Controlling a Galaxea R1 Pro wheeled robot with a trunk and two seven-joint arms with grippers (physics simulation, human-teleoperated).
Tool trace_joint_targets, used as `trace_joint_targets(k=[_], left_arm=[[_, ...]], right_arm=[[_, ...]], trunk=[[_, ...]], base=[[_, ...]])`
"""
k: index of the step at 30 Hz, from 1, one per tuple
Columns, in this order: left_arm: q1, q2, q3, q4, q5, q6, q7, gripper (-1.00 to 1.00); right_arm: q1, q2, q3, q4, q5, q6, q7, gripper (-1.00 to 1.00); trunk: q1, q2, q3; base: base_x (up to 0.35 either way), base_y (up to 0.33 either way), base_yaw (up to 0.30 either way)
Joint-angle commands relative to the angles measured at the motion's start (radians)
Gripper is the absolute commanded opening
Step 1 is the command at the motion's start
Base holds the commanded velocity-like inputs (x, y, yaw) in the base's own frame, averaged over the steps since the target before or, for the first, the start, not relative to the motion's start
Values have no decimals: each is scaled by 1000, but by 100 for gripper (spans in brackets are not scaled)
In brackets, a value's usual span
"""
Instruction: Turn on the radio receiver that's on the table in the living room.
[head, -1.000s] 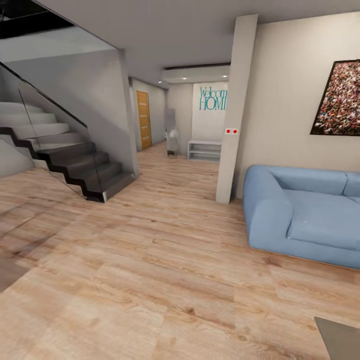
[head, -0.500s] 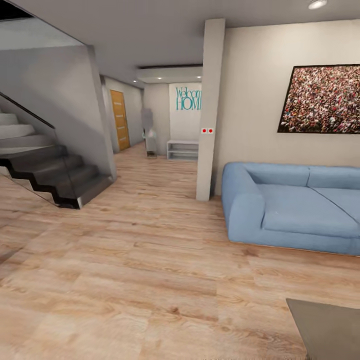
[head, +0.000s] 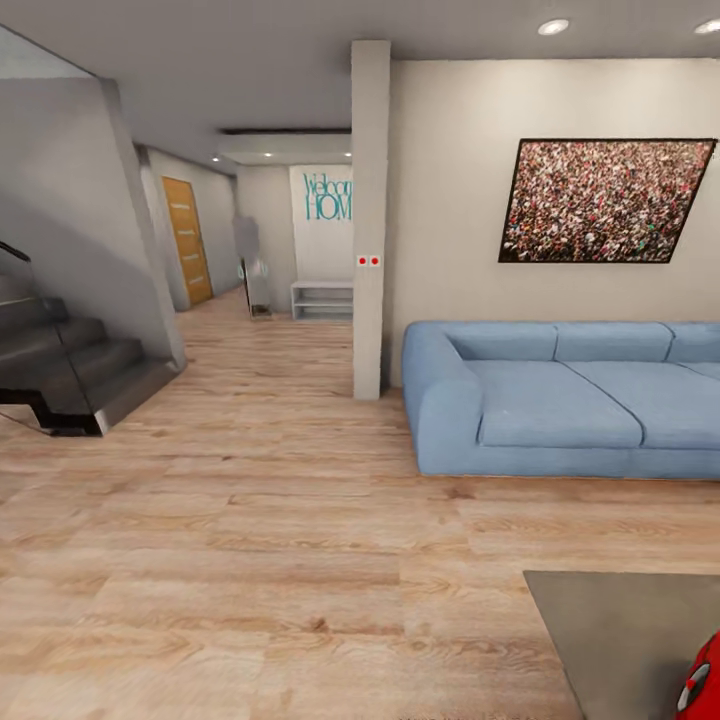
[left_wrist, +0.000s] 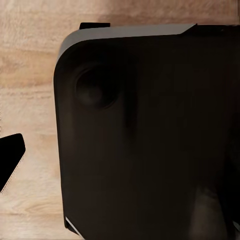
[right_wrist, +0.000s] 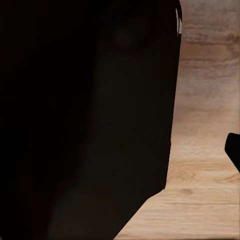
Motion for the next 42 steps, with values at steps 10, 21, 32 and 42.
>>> trace_joint_targets(k=[10,21,32,42], left_arm=[[0,0,0,0,0,0,0,100],[0,0,-3,0,2,9,1,100],[0,0,-3,0,2,7,2,100],[0,0,-2,0,2,1,1,100]], right_arm=[[0,0,0,0,0,0,0,100],[0,0,0,0,0,0,0,100],[0,0,0,0,0,0,0,100],[0,0,0,0,0,0,0,100]], trunk=[[0,0,0],[0,0,0],[0,0,0],[0,0,0]], base=[[0,0,-201],[221,0,-9],[282,0,0],[42,0,0]])
